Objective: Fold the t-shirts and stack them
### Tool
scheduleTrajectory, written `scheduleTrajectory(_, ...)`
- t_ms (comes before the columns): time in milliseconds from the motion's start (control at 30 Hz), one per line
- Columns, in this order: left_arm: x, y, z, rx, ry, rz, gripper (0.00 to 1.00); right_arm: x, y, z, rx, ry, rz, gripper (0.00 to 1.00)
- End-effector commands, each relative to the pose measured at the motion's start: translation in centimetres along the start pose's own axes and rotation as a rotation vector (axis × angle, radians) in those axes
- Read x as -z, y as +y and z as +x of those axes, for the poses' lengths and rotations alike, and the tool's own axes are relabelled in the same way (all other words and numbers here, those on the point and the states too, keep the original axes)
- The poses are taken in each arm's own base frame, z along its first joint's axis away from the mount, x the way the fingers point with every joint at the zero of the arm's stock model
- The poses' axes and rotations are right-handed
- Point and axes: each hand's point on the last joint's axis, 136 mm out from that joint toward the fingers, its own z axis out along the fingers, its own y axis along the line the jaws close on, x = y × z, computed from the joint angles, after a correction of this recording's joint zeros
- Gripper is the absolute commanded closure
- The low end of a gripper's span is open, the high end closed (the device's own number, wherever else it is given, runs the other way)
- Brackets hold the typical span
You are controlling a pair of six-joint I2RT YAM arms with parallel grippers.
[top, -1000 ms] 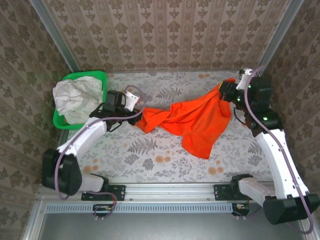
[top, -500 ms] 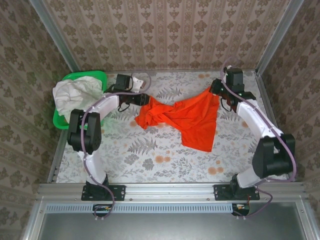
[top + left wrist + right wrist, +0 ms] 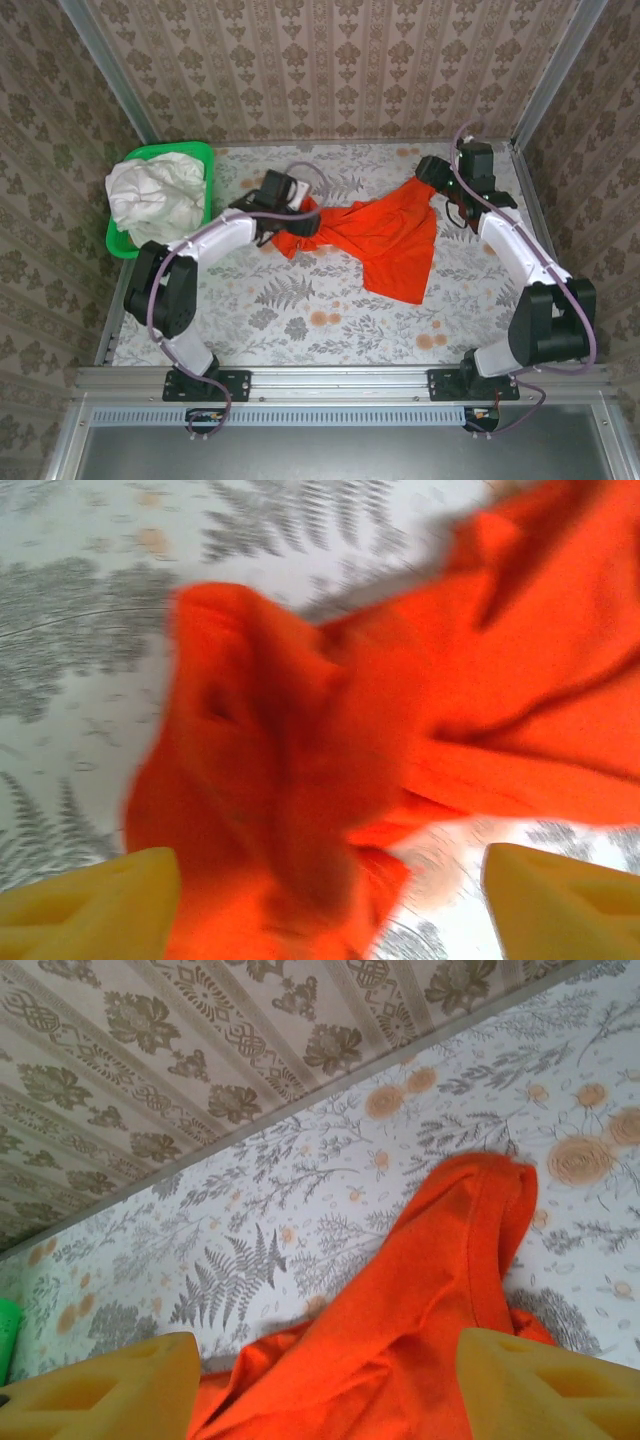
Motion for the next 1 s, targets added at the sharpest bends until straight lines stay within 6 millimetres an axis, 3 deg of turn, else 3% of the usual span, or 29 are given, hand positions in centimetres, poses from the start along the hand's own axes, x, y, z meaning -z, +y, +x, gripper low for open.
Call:
scheduleTrajectory(0, 0.4, 0.5, 1.2, 0.033, 0.003, -0.133, 0.24, 2.0, 0.0, 1.2, -0.028, 0.012, -0.008, 0.31)
scheduleTrajectory(133, -0.7, 0.3, 2.7, 0.088, 0.025, -0.142, 0.30, 2.7, -0.6, 2.4, -0.039, 0.029, 0.002, 0.31)
scheduleTrajectory(267, -0.7, 1.5, 3.3, 0.149, 0.017, -0.136, 0.41, 3.0, -0.5, 2.7, -0.043, 0.036, -0.007, 0.30)
scheduleTrajectory(467, -0.6, 3.0, 4.7, 0.202, 0.029, -0.065, 0.48, 2.8, -0.6, 3.2, -0.055, 0.050, -0.007, 0.30)
scheduleTrajectory(700, -1.0, 3.4, 6.2, 0.331, 0.050, 0.031, 0.49, 2.6, -0.9, 3.5, -0.064, 0.055, -0.001, 0.29)
scheduleTrajectory(867, -0.7, 3.4, 6.1, 0.403, 0.006, 0.036, 0.50, 2.7, -1.2, 3.8, -0.074, 0.056, 0.005, 0.29)
scheduleTrajectory(900, -0.6, 4.6, 6.0, 0.432, -0.003, 0.019, 0.51, 2.7, -1.3, 4.0, -0.075, 0.059, 0.006, 0.29)
scheduleTrajectory(967, -0.9, 5.0, 5.9, 0.439, -0.004, 0.011, 0.54, 2.6, -1.4, 4.2, -0.077, 0.063, 0.007, 0.29)
